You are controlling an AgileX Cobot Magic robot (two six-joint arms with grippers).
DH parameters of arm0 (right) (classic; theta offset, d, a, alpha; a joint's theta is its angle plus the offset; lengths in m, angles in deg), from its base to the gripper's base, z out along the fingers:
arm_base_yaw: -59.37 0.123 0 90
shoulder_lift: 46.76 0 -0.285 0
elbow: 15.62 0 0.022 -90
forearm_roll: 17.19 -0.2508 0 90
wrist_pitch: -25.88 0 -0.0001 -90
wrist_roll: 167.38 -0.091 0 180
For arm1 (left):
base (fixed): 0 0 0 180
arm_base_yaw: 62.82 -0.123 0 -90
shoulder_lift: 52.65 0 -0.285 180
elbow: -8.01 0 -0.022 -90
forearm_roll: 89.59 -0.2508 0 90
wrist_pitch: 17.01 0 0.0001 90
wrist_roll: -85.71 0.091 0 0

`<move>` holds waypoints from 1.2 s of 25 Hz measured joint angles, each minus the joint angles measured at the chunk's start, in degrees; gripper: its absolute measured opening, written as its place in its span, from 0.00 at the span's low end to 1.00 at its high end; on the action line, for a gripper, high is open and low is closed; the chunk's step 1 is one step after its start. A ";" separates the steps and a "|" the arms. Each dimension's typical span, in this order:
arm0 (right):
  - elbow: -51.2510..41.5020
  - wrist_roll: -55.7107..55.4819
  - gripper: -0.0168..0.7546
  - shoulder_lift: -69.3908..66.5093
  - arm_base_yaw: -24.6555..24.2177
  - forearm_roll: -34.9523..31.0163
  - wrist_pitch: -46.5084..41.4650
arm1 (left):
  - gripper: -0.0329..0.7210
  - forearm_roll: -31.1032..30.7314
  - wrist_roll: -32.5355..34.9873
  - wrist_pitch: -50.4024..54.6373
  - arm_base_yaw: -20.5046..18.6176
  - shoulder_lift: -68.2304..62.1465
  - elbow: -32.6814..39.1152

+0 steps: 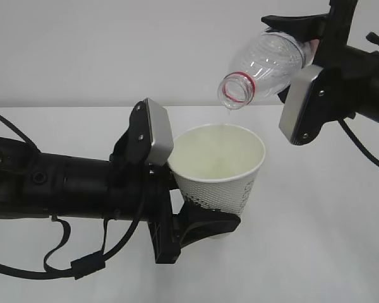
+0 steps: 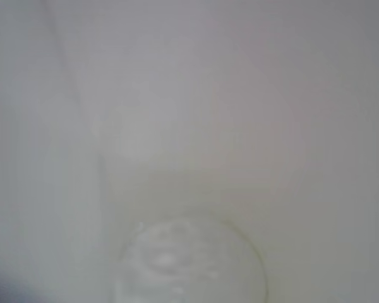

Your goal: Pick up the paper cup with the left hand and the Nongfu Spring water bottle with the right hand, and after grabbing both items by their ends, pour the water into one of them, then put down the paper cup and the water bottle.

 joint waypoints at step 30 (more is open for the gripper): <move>0.00 1.60 0.64 0.00 0.00 0.00 0.00 | 0.72 -0.28 0.00 0.00 0.00 0.00 0.00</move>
